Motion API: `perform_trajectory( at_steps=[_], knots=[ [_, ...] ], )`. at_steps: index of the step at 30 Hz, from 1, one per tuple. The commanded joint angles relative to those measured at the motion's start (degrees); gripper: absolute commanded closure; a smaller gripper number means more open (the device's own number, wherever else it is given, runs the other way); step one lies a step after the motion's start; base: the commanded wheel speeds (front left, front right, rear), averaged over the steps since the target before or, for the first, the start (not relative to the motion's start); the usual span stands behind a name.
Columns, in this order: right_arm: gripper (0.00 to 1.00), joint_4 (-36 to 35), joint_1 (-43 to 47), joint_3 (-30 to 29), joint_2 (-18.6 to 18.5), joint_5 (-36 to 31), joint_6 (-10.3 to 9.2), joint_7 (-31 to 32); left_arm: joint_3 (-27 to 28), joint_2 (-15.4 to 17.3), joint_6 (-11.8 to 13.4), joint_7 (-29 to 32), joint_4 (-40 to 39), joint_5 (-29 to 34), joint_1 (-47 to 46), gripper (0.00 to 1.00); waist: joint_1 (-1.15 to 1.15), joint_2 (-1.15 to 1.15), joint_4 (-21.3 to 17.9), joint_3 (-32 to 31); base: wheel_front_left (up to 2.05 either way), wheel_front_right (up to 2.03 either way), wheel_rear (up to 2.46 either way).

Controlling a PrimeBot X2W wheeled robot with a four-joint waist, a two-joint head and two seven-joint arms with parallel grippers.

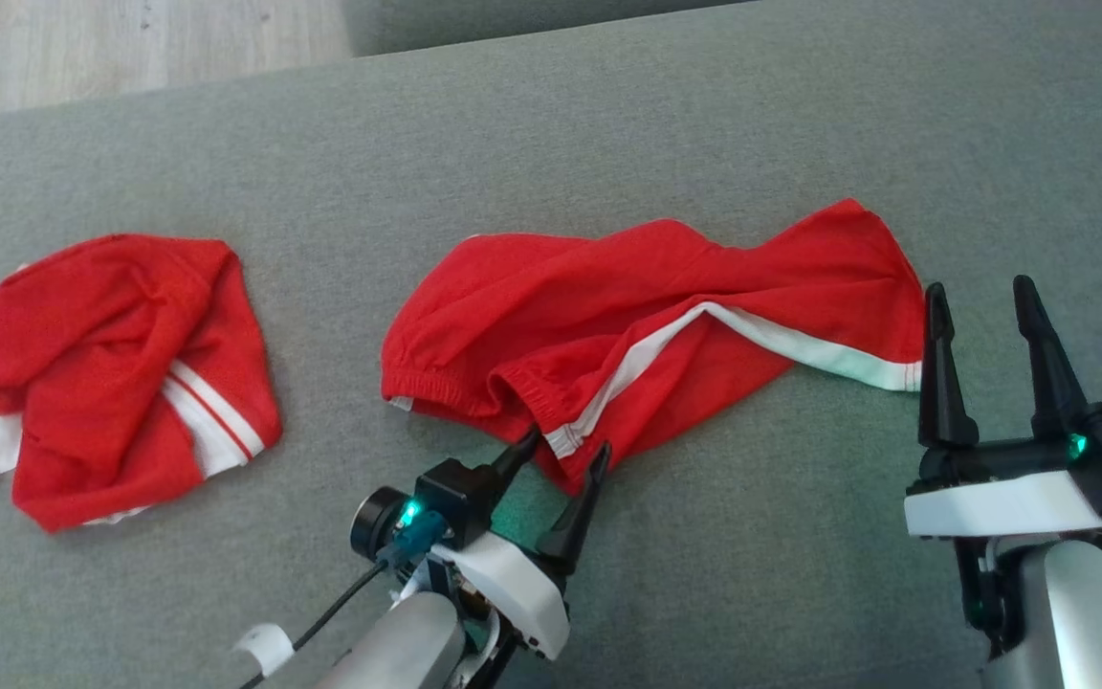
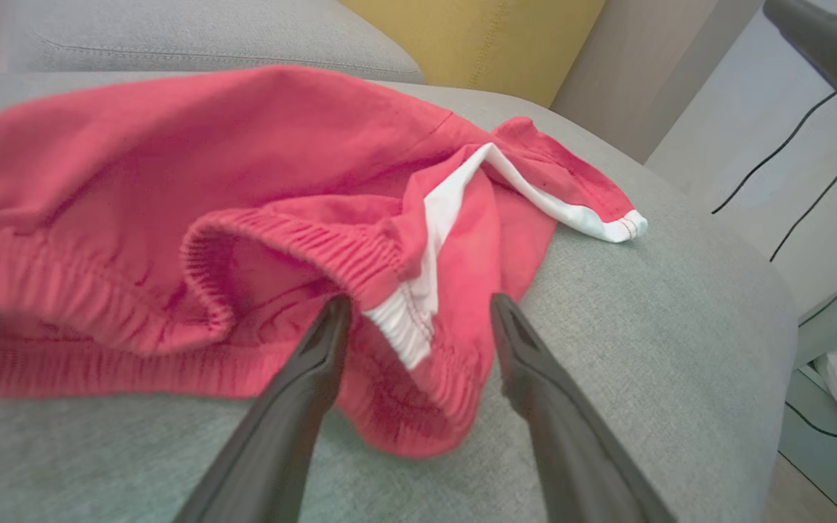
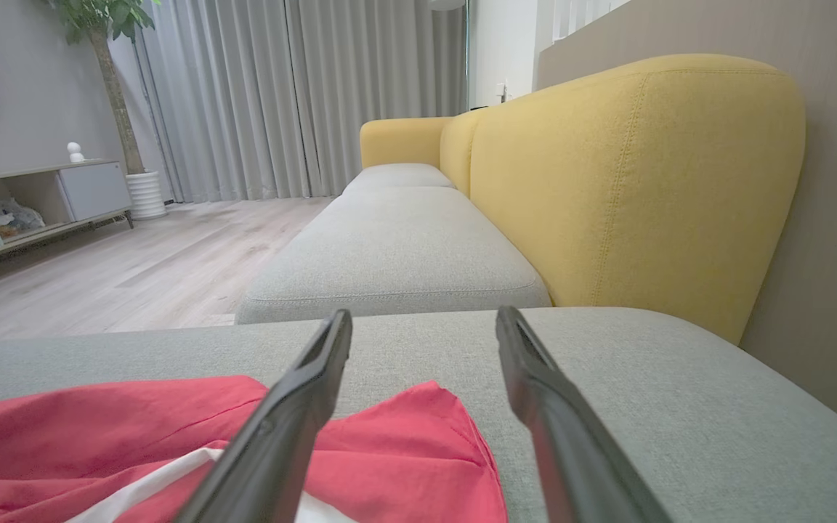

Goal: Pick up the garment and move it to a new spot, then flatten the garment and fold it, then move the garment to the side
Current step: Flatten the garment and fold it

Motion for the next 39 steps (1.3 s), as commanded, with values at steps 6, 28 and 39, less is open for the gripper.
perform_trajectory(
  at_steps=[6, 28, 39],
  knots=[
    [0.0, -1.2, -1.6, 0.9, -0.4, 0.0, 0.39, -0.4, 0.6, -0.1, 0.1, -3.0, -1.5, -0.8, -2.5, 1.0, 0.0, 0.0, -0.2, -0.7, 0.0, 0.0, 0.0],
    [0.0, 20.9, -3.9, -3.8, -0.4, -2.1, 0.39, 2.2, 3.2, 2.5, 3.6, -7.3, -10.9, 1.3, -1.1, 1.0, 0.0, 0.0, 2.7, -2.3, 0.0, 0.0, 0.0],
    [0.0, 25.8, -6.3, -1.3, -0.4, -4.8, 0.39, 5.5, 2.7, 2.8, 3.8, -7.4, -11.1, 1.4, -1.3, 1.0, 0.0, 0.0, 3.3, -1.7, 0.0, 0.0, 0.0]
  ],
)
